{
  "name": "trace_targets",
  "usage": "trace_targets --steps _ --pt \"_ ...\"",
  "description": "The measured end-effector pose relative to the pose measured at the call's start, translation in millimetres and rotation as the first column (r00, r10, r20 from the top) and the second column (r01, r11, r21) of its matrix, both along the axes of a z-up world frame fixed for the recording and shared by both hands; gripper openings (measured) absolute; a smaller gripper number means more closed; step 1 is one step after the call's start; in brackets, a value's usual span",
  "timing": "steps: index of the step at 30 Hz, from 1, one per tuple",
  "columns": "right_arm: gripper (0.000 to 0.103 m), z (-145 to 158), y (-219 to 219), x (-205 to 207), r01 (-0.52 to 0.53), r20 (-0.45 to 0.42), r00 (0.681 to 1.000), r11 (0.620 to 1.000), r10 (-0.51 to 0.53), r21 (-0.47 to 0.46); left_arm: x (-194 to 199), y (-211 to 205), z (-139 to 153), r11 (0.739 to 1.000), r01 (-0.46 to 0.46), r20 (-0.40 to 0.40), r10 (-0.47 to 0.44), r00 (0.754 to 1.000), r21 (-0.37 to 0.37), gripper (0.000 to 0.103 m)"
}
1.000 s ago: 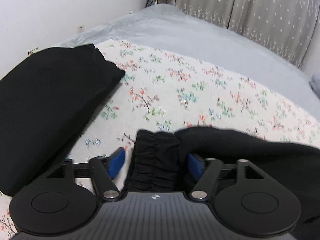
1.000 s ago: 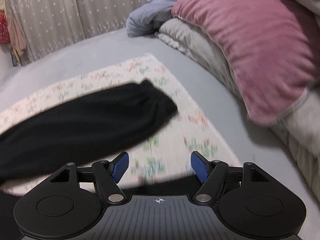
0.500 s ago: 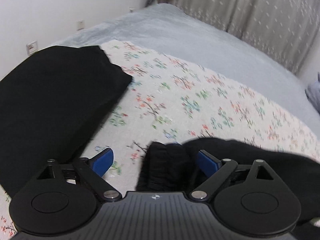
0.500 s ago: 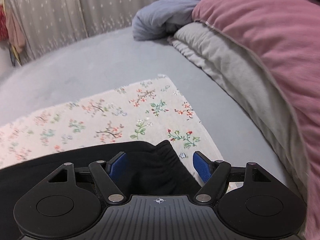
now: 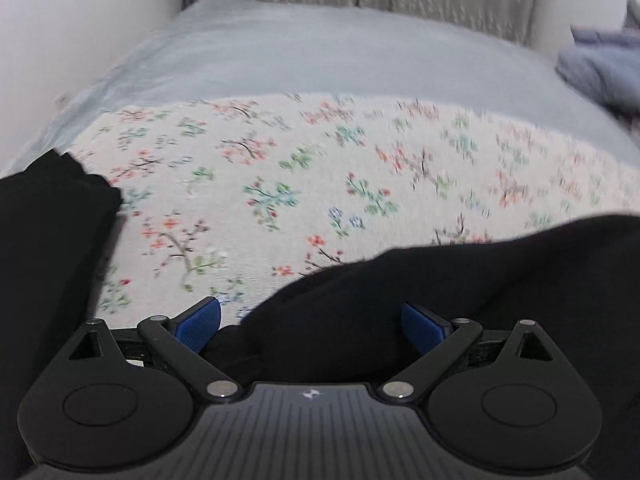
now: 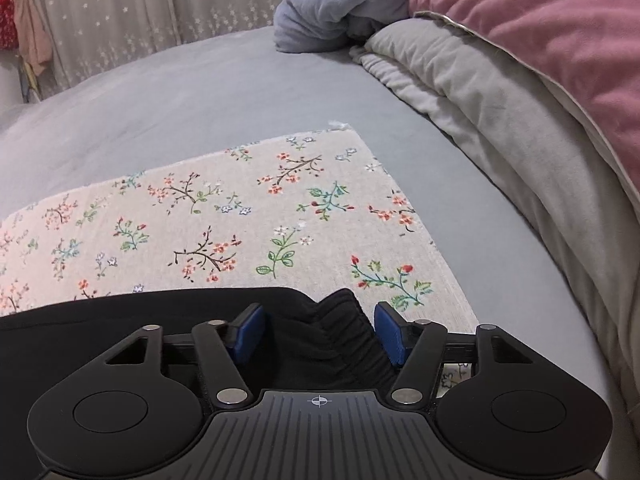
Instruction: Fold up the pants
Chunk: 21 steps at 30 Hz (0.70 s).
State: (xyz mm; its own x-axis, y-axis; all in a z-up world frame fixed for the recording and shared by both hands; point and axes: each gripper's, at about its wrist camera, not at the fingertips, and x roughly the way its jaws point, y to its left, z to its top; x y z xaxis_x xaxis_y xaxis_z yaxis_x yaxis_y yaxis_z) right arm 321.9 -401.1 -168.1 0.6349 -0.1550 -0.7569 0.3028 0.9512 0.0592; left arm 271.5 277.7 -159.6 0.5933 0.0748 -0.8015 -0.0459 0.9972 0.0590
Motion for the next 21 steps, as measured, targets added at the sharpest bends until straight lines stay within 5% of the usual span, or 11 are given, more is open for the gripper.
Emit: trace_targets --steps 3,6,8,9,21 --pt "0.04 1 0 2 -0.009 -0.003 1.0 1.0 0.009 -0.009 2 -12 -10 0.998 0.047 -0.014 -0.047 0.999 0.052 0.085" --pt "0.032 1 2 4 -0.013 0.002 1.0 1.0 0.013 -0.008 0 -20 -13 0.993 0.079 -0.023 -0.078 0.997 0.087 0.055" --pt "0.03 1 5 5 -0.017 0.004 1.0 1.0 0.017 -0.023 0 -22 -12 0.991 0.114 -0.026 -0.113 0.993 0.067 0.016" --pt "0.028 1 7 5 -0.017 0.007 1.0 0.999 0.017 -0.03 -1 -24 -12 0.99 0.115 -0.025 -0.114 0.993 0.079 0.011" --pt "0.023 48 -6 -20 0.032 0.158 0.987 0.999 -0.036 0.026 -11 -11 31 0.998 -0.057 0.135 0.054 0.989 0.019 0.005"
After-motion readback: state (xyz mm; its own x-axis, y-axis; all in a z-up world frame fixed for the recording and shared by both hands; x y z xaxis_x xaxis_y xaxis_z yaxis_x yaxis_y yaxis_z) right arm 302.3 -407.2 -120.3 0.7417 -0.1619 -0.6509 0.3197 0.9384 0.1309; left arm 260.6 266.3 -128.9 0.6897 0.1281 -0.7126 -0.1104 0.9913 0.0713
